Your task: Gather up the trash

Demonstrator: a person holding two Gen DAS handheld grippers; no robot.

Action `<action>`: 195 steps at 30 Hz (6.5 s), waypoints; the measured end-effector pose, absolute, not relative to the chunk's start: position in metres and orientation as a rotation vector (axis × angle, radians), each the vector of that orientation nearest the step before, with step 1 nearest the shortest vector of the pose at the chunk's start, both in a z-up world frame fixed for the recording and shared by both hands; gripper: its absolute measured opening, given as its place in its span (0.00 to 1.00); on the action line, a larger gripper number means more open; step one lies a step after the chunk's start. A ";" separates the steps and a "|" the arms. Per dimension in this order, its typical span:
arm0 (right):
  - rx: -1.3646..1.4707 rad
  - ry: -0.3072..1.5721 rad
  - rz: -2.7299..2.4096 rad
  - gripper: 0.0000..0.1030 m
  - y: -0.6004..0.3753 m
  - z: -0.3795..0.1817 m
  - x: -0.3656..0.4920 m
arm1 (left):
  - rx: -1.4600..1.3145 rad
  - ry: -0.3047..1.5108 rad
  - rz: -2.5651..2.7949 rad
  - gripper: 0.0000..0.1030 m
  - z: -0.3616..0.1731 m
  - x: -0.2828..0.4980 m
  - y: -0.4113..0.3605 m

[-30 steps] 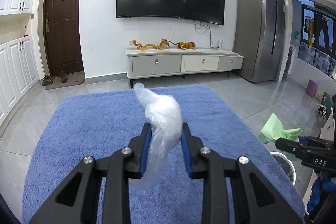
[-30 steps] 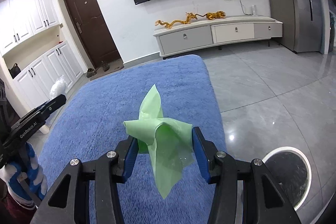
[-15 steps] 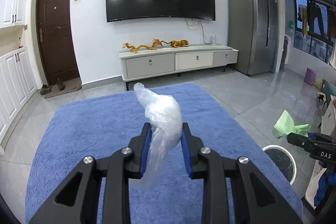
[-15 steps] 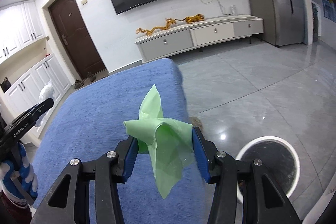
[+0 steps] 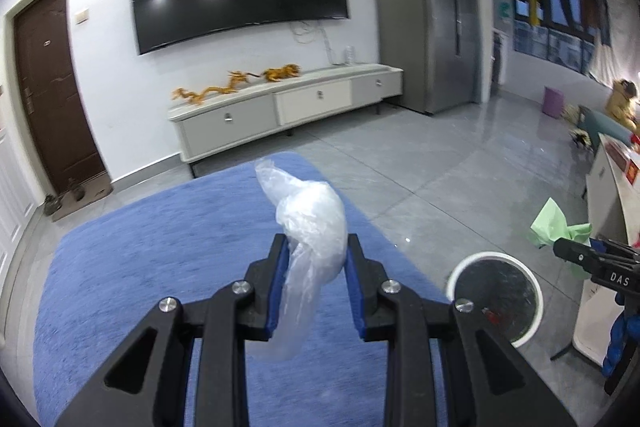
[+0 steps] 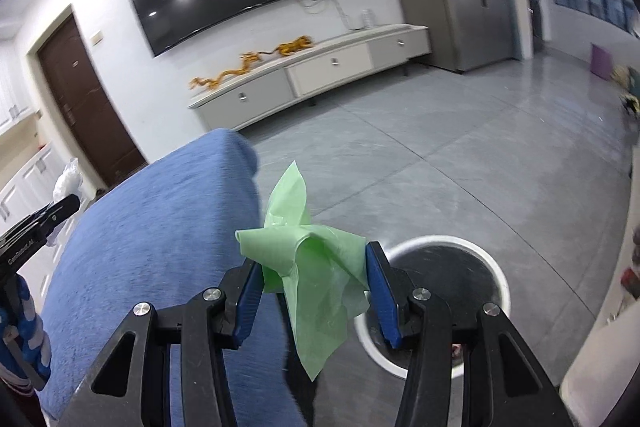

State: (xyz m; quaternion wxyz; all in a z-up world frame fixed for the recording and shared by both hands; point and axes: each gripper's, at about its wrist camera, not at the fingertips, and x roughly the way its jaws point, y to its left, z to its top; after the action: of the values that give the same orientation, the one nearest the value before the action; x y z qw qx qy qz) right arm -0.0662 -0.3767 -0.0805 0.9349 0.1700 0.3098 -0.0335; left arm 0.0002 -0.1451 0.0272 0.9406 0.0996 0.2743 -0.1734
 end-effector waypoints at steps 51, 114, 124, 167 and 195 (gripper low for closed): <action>0.652 0.875 -0.310 0.66 -0.518 -0.218 -0.057 | 0.209 1.009 -0.874 0.56 -0.089 0.064 -0.419; 0.101 0.525 0.072 0.84 -0.250 -0.020 -0.047 | -0.086 0.449 -0.019 0.63 0.060 -0.042 -0.005; 0.083 0.496 0.093 0.93 -0.243 -0.020 -0.060 | -0.055 0.432 0.028 0.68 0.064 -0.059 -0.016; -0.033 0.595 -0.007 1.00 -0.228 -0.062 0.009 | 0.045 0.472 -0.006 0.77 0.012 0.016 -0.049; 0.080 0.577 0.021 1.00 -0.307 -0.076 0.033 | 0.118 0.571 -0.105 0.77 -0.002 0.066 -0.145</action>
State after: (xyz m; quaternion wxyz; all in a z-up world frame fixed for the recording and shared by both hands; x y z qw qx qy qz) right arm 0.0329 -0.3067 -0.0757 0.9579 0.0394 0.2844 0.0105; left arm 0.0661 -0.1448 -0.0023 0.9564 0.0584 0.2814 -0.0518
